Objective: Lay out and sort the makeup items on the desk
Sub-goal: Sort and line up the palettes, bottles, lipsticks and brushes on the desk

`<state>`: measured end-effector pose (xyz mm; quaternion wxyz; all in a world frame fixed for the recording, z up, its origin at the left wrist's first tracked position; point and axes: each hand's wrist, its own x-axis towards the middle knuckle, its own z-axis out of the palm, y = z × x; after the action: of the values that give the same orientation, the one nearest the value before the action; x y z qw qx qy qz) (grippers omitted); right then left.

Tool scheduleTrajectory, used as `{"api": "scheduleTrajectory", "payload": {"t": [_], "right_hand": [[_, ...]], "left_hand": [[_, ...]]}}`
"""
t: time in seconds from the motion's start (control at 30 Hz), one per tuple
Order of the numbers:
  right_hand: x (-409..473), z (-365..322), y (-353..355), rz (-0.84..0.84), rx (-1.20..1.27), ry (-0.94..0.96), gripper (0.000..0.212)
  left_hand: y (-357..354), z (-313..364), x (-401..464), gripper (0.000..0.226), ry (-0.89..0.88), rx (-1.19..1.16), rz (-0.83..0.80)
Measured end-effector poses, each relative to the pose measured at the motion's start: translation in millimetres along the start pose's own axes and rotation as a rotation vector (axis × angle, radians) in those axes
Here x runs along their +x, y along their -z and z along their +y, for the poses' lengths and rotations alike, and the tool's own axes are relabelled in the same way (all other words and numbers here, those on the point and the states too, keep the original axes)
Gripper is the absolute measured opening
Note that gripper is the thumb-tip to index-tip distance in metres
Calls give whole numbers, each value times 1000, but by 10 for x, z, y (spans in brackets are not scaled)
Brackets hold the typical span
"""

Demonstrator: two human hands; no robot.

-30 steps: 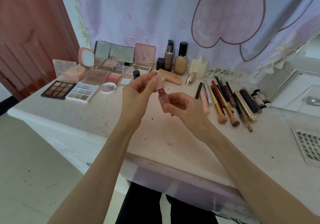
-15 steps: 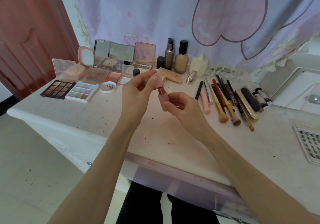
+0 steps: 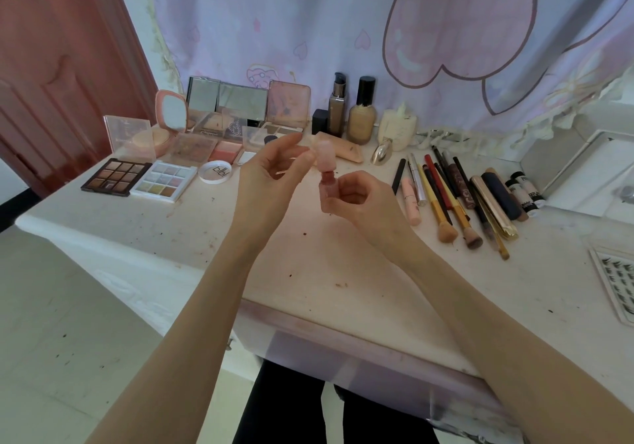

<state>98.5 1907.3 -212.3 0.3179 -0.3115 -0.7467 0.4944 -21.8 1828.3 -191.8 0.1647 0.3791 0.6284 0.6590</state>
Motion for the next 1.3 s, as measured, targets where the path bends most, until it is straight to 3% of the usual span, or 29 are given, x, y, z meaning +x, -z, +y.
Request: {"api": "scheduleTrajectory", "payload": {"t": [0.1,0.23,0.33,0.5,0.6,0.83,0.97,1.03,1.13,1.23,1.3], "right_hand": [[180,-7,-29,26,-29,-12,17],[375,1,-154,3,-81,-15,22],[474,25,-265,-10,-111,-43,24],[525,84,-369,10,-163,-58,21],[530,85,-393,6,-185,-53,20],[509,100,-425,4,-307,0,18],[448,89,-366,-5,-270,-19,40],[352,57,-261,30,-253,2,45],[166,16,25,130,-297,89,33],[29,28,379,216,-493,97,18],[-19,65,575,245,-672,32,24]], "left_hand": [[150,-91,-16,12,-119,238,89],[391,-340,-78,24,-192,670,125],[520,-498,-117,40,-130,915,32],[560,-565,-140,85,-88,1175,-209],[545,-603,-128,95,-48,1280,-302],[529,-604,-136,90,-23,1315,-340],[520,-574,-151,70,1,1305,-354],[535,-555,-195,59,-82,1196,-286],[479,-481,-290,52,-268,847,-162],[239,-369,-354,41,-354,724,-253],[7,-308,-377,30,-362,708,-347]]}}
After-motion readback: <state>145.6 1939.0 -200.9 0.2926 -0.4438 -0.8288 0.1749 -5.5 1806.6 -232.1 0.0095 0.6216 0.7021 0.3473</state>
